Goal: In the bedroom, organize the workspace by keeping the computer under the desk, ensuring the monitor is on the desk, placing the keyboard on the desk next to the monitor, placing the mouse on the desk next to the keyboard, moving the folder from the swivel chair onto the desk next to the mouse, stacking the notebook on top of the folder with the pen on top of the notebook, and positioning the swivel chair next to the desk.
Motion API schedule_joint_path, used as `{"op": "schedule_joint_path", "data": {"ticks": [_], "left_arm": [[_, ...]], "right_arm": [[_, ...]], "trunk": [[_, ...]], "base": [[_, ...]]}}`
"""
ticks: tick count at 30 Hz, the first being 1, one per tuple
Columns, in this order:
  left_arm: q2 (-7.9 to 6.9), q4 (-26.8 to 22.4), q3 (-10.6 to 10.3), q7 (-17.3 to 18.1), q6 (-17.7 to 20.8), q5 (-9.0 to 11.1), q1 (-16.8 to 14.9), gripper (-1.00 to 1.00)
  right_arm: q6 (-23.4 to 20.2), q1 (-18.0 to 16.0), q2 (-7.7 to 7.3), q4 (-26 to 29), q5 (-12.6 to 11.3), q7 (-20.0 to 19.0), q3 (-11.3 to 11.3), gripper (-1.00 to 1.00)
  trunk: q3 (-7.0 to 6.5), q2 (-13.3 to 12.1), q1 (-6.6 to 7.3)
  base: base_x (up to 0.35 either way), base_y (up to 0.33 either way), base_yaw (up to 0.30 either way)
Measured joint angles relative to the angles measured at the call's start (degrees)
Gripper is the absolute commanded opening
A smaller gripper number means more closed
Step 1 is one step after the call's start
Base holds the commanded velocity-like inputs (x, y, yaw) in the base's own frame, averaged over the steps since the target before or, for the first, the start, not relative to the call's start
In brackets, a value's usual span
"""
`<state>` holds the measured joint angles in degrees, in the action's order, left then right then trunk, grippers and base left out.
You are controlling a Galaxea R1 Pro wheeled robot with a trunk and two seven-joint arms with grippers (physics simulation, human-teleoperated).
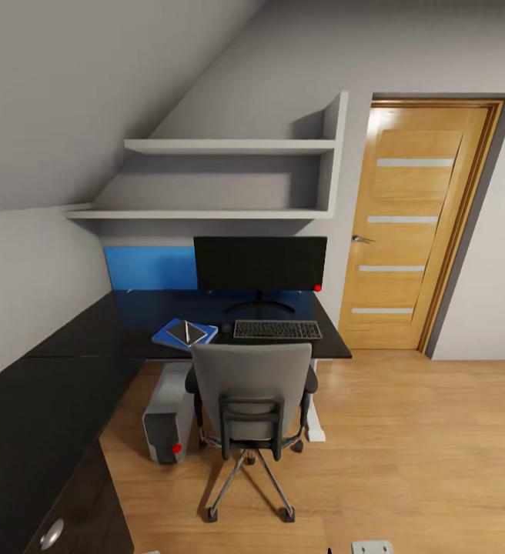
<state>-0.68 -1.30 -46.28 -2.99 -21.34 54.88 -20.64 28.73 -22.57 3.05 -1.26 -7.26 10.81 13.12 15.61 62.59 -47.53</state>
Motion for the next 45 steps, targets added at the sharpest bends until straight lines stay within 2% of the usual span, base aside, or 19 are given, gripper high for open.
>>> {"op": "schedule_joint_path", "data": {"ticks": [10, 17, 19, 21, 25, 31, 36, 45], "left_arm": [[0.22, 0.0, 0.0, -0.2, -0.2, 0.0, 0.2, 1.00], [0.03, 0.0, 0.1, -0.6, 0.0, 0.2, 1.7, 1.00], [0.02, 0.1, 0.0, -0.6, 0.3, 0.2, 1.8, 1.00], [-0.02, 0.1, 0.1, -0.5, 2.6, 0.1, 1.8, 1.00], [-0.01, 0.0, 0.1, -0.2, 9.0, -0.1, 1.8, 1.00], [0.27, 0.0, 0.0, -0.1, 13.4, -0.3, 1.8, 1.00], [0.22, 0.0, 0.0, 0.0, 15.0, -0.2, 1.8, 1.00], [0.10, 0.0, 0.0, 0.0, 15.5, -0.2, 1.8, 1.00]], "right_arm": [[0.0, 0.0, 0.00, 0.0, 0.0, 0.0, 0.0, 1.00], [0.0, 0.0, 0.00, 0.0, 0.0, 0.0, 0.0, 1.00], [0.0, 0.0, 0.00, 0.0, 0.0, 0.0, 0.0, 1.00], [0.0, 0.0, 0.00, 0.0, 0.0, 0.0, 0.0, 1.00], [0.0, 0.0, 0.00, 0.0, 0.0, 0.0, 0.0, 1.00], [0.0, 0.0, 0.00, 0.0, 0.0, 0.0, 0.0, 1.00], [0.0, 0.0, 0.00, 0.0, 0.0, 0.0, 0.0, 1.00], [0.0, 0.0, 0.00, 0.0, 0.0, 0.0, 0.0, 1.00]], "trunk": [[-1.80, -4.0, 2.20], [-3.06, -6.8, 3.74], [-3.42, -7.6, 4.18], [-3.78, -8.4, 4.62], [-3.78, -8.4, 4.62], [-3.78, -8.4, 4.62], [-3.78, -8.4, 4.62], [-3.78, -8.4, 4.62]], "base": [[0.000, 0.000, 0.000], [0.000, 0.000, 0.000], [0.000, 0.000, 0.000], [0.000, 0.000, 0.000], [0.000, 0.000, 0.000], [0.000, 0.000, 0.000], [0.000, 0.000, 0.000], [0.000, 0.000, 0.000]]}}
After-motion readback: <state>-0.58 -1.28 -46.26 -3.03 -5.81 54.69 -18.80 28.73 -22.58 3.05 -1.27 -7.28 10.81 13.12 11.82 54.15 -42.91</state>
